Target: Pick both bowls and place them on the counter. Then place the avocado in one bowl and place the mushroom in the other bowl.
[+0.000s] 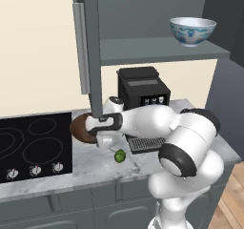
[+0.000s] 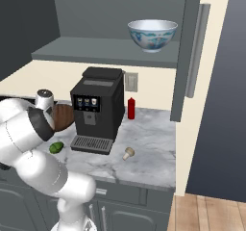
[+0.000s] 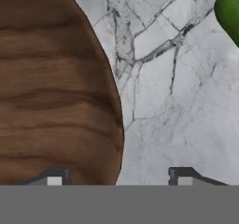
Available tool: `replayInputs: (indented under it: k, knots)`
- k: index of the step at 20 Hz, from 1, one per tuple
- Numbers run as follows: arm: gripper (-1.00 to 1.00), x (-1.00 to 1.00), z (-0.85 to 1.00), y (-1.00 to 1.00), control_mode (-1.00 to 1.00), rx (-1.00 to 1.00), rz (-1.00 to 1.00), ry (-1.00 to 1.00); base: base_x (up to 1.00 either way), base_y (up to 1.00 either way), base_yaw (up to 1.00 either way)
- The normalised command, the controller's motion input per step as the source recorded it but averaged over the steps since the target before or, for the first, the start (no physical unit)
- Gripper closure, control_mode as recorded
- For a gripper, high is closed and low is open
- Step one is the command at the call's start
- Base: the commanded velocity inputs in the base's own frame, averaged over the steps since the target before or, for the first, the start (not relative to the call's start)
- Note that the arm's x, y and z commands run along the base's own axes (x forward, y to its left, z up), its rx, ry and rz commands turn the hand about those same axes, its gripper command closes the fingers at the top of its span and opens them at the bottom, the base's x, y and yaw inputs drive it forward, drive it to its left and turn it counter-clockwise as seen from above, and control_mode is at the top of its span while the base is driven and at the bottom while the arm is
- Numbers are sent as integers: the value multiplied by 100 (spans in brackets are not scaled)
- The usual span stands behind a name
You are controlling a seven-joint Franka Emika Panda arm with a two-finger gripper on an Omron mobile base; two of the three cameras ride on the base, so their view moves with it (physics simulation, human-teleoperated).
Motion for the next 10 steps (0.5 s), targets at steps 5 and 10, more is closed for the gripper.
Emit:
replayInputs:
  k: [5,10]
  knots:
    - [-100,-54,17,-9,-100,0,2,-8,0,0,0]
    - [-100,-53,19,-20,-100,0,13,-20,0,0,0]
